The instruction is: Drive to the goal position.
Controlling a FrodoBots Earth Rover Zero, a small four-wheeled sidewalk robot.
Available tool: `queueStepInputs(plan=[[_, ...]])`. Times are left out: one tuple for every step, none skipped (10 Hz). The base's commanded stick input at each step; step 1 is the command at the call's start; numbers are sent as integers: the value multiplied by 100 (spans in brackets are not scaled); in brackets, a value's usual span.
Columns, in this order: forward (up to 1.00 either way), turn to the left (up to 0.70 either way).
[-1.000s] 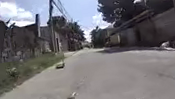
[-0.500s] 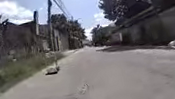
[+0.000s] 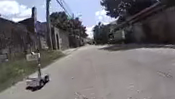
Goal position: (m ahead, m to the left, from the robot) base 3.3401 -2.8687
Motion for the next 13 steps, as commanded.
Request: queueStepInputs(plan=[[100, 12], [100, 6], [100, 8], [100, 10], [100, 12], [100, 13], [100, 11], [100, 12], [100, 13], [100, 13], [100, 12], [100, 13], [100, 16]])
